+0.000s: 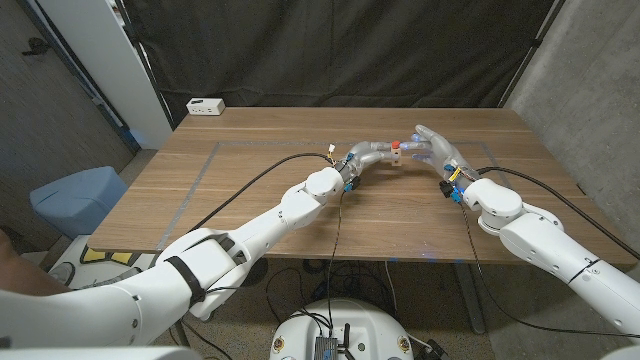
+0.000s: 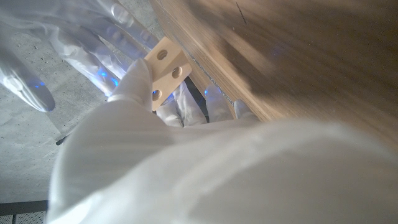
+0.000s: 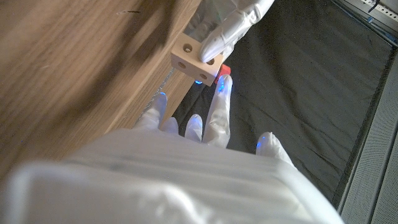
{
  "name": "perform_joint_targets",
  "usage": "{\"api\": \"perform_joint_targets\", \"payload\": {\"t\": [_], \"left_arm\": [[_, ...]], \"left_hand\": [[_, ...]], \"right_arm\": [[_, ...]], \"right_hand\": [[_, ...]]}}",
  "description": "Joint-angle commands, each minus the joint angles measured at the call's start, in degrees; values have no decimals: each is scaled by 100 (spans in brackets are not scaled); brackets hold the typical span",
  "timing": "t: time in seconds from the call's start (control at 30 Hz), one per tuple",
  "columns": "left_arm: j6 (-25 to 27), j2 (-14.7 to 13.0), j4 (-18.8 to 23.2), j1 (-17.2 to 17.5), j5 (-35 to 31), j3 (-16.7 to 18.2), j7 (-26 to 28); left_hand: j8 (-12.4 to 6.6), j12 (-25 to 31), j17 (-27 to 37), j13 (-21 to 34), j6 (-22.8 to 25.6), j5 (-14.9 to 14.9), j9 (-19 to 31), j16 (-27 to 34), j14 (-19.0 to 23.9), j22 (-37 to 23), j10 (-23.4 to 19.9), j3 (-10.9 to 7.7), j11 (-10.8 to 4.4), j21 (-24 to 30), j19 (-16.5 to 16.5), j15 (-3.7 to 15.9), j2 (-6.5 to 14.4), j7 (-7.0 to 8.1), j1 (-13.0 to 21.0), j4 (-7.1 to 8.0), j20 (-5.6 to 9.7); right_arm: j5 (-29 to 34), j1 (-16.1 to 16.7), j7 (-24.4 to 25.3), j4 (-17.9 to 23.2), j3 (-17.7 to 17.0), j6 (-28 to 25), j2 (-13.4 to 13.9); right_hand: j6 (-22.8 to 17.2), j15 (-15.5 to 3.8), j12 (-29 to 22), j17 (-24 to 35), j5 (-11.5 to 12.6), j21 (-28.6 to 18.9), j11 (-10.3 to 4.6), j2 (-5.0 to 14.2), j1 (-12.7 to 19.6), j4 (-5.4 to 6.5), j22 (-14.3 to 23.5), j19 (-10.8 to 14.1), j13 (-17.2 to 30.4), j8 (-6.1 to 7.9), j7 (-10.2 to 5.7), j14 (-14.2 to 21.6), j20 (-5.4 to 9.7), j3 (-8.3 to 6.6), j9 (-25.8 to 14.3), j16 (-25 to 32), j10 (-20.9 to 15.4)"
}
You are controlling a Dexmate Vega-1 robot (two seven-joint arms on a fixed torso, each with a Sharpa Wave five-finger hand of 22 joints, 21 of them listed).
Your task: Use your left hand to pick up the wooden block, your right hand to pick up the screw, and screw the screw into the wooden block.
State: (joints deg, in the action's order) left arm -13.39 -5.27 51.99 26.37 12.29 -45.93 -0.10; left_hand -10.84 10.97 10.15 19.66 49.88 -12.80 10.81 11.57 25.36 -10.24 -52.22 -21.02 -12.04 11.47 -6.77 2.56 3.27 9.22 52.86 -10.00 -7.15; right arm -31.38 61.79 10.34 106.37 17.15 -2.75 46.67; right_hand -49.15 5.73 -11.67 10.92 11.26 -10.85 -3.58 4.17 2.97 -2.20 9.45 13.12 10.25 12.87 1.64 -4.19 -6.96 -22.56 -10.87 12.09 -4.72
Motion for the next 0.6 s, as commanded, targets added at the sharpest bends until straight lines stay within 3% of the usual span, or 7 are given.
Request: {"api": "perform_joint_targets", "payload": {"t": [0.03, 0.33, 0.43, 0.6], "left_arm": [[-7, -23, 44, 8, -10, -8, -12], [5, -48, 112, 32, -22, -10, -1], [23, -66, 160, 48, -30, -10, 11], [35, -79, 204, 63, -35, -13, 13]], "left_hand": [[-49, 120, 15, 399, 139, -13, 25, 3, 43, -30, -66, -119, -22, 36, 13, 294, 93, -46, 43, 94, -27], [-47, 121, 17, 398, 134, -12, 25, 4, 42, -30, -70, -119, -22, 36, 13, 295, 98, -57, 41, 97, -28], [-44, 122, 17, 398, 128, -12, 25, 5, 45, -30, -72, -119, -23, 36, 12, 292, 98, -49, 44, 96, -32], [-46, 118, 17, 399, 132, -12, 25, 4, 43, -30, -61, -118, -21, 36, 13, 292, 96, -54, 43, 96, -28]], "right_arm": [[46, 56, 171, 21, -53, -18, -48], [43, 28, 85, -36, -40, 28, -52], [47, -3, 25, -94, -22, 91, -70], [49, -47, -27, -133, 0, 98, -73]], "right_hand": [[168, 31, 38, 8, 3, -19, 36, -14, 51, -16, 9, 36, 17, -90, -41, 29, -5, -13, -19, 10, 47], [570, 95, 128, 22, -4, 21, 75, -31, 17, -9, 10, -25, 22, -236, -105, -67, -23, 1, -30, -42, 292], [716, 82, 147, 30, -6, 34, 101, -41, -3, -3, 10, -69, 23, -262, -92, -137, 154, 12, -33, -67, 405], [895, 106, 166, 36, -7, 51, -4, -55, -21, 2, 10, -137, 22, -285, -162, -239, 259, 25, -32, -100, 554]]}}
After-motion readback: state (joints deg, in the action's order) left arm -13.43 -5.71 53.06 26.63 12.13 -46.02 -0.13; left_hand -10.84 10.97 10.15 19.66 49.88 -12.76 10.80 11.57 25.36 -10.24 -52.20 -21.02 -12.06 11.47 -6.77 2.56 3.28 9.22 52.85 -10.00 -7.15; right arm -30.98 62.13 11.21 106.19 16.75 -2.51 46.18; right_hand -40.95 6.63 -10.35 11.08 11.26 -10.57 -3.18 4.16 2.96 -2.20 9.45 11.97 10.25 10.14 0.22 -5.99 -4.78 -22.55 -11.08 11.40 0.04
